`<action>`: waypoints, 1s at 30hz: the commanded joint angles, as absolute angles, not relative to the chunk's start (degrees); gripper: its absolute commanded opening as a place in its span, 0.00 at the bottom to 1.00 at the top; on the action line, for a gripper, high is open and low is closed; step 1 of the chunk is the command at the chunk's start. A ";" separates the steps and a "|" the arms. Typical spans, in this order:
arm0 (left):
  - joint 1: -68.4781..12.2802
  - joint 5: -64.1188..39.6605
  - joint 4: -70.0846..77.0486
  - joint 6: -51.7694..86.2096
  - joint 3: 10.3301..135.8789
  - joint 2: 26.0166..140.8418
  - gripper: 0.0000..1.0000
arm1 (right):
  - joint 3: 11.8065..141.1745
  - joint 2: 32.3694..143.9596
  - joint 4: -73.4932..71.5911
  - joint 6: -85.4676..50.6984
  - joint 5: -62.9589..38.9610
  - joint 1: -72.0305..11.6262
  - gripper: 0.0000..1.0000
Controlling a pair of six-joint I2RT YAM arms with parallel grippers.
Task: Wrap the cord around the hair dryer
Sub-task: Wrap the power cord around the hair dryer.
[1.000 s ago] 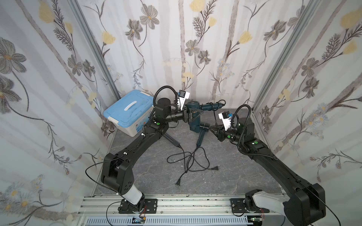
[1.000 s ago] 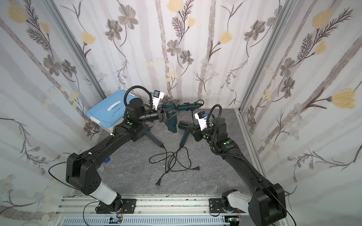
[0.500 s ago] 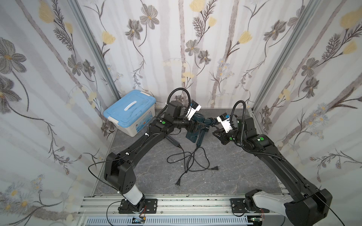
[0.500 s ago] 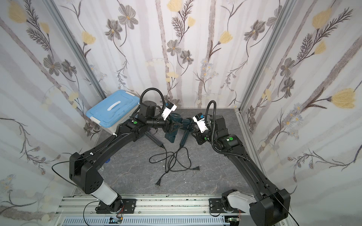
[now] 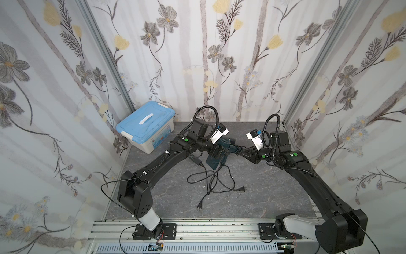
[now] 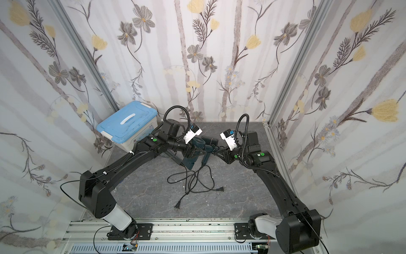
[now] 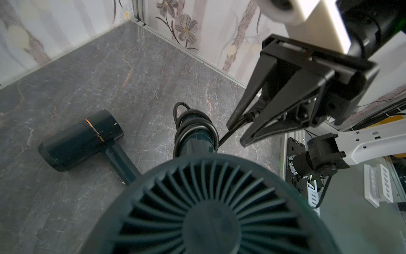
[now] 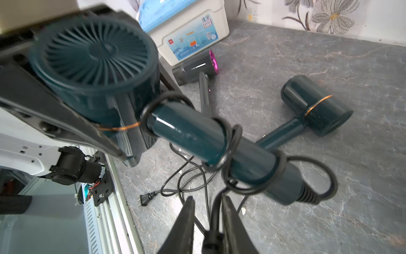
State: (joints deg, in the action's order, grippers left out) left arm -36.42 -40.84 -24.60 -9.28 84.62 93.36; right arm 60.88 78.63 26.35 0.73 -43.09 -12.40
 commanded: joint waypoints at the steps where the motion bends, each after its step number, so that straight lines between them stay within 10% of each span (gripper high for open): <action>1: -37.07 -45.31 -24.69 -11.10 84.79 93.48 0.00 | 59.82 78.63 19.24 -0.59 -53.11 -11.54 0.29; 8: -37.85 -47.39 -24.02 -10.27 84.24 93.27 0.00 | 58.28 79.87 16.63 -2.10 -55.20 -10.90 0.28; 15: -37.97 -49.54 -24.18 -9.85 84.51 93.33 0.00 | 57.83 79.72 14.64 -3.16 -53.75 -10.56 0.00; 30: -41.20 -49.31 -28.00 -13.25 85.08 95.97 0.00 | 60.92 78.28 10.05 -6.95 -55.31 -8.58 0.00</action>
